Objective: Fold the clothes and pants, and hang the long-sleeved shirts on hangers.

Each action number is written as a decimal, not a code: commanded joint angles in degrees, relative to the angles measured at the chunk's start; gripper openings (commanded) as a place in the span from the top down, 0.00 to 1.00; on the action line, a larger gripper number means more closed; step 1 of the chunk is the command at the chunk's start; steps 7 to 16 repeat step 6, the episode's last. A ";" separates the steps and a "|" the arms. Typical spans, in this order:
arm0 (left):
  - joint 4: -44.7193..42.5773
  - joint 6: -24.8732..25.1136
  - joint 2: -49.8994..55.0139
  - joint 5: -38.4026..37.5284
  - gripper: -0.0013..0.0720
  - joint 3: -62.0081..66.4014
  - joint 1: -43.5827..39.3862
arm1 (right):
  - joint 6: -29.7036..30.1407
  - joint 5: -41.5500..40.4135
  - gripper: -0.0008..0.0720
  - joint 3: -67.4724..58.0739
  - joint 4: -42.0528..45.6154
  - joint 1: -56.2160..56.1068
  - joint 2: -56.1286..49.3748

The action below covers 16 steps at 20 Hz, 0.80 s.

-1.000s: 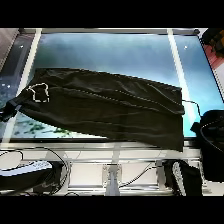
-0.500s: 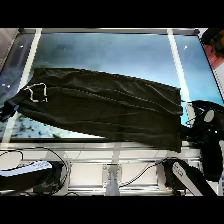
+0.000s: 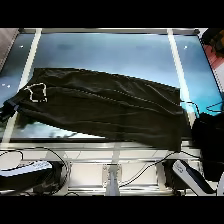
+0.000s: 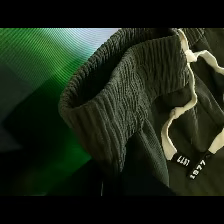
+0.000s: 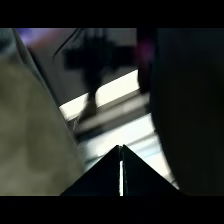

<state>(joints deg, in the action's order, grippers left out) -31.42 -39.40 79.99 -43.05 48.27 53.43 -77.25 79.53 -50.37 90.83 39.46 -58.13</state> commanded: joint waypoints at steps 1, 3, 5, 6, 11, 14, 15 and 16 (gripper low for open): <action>-0.02 0.00 -0.02 0.00 0.92 0.07 0.00 | 16.26 9.01 0.98 1.64 -19.98 13.92 -0.39; 0.00 -0.02 -0.02 0.00 0.92 0.07 0.00 | 20.65 7.17 0.98 7.72 -21.84 18.82 -0.39; 0.00 -0.02 -0.02 0.00 0.92 0.07 0.00 | 21.05 3.93 0.70 14.10 -18.14 20.98 -0.39; 0.00 -0.02 -0.02 0.00 0.92 0.07 0.00 | 21.11 3.04 0.64 16.70 -17.00 21.03 -0.39; 0.00 -0.02 -0.02 0.00 0.92 0.07 0.00 | 21.11 3.04 0.64 16.70 -17.00 21.03 -0.39; 0.00 -0.02 -0.02 0.00 0.92 0.07 0.00 | 21.11 3.04 0.64 16.70 -17.00 21.03 -0.39; 0.00 -0.02 -0.02 0.00 0.92 0.07 0.00 | 21.11 3.04 0.64 16.70 -17.00 21.03 -0.39; 0.00 -0.02 -0.02 0.00 0.92 0.07 0.00 | 21.11 3.04 0.64 16.70 -17.00 21.03 -0.39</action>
